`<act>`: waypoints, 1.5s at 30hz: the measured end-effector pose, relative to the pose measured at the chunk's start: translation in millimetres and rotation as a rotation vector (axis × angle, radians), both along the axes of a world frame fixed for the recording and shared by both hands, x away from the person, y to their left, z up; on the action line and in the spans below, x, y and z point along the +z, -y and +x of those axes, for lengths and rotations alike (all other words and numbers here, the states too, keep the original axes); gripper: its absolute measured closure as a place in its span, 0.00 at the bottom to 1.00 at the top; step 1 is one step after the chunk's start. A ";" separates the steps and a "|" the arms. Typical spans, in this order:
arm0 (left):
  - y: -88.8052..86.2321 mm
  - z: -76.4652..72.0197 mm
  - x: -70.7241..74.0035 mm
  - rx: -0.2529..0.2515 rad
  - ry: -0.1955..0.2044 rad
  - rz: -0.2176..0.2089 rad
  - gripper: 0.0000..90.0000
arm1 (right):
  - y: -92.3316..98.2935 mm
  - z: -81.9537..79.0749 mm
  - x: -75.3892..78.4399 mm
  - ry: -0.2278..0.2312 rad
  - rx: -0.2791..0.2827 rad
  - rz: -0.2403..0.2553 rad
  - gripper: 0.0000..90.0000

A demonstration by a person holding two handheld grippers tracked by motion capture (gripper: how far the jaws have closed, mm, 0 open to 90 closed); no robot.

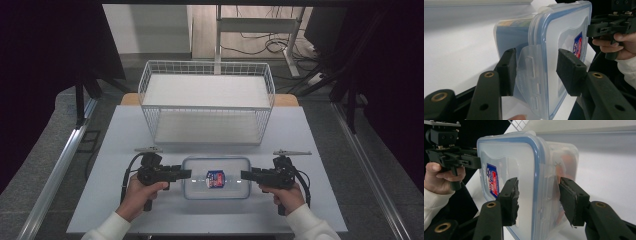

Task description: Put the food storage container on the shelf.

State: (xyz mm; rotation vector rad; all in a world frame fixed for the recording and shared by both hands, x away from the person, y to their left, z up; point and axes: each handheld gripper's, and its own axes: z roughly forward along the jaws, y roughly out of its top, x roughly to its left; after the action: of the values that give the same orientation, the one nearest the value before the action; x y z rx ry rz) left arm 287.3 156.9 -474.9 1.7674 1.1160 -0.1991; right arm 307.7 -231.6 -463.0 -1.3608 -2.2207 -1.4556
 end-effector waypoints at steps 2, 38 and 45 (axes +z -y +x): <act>-1.2 2.4 0.4 -0.001 0.001 -0.002 0.57 | -1.3 3.1 0.1 0.001 0.000 0.002 0.55; -33.7 102.1 4.5 0.032 0.018 -0.019 0.59 | -31.0 108.0 0.9 0.034 -0.022 0.058 0.55; -36.8 116.2 -1.1 0.036 0.011 -0.014 0.59 | -34.7 123.1 -9.9 0.023 -0.043 0.078 0.55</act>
State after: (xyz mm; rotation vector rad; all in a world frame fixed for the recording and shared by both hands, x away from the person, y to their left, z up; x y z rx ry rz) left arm 403.5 193.7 -476.0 1.7330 1.1354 -0.1752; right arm 430.8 -196.9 -472.9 -1.3818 -2.1371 -1.5627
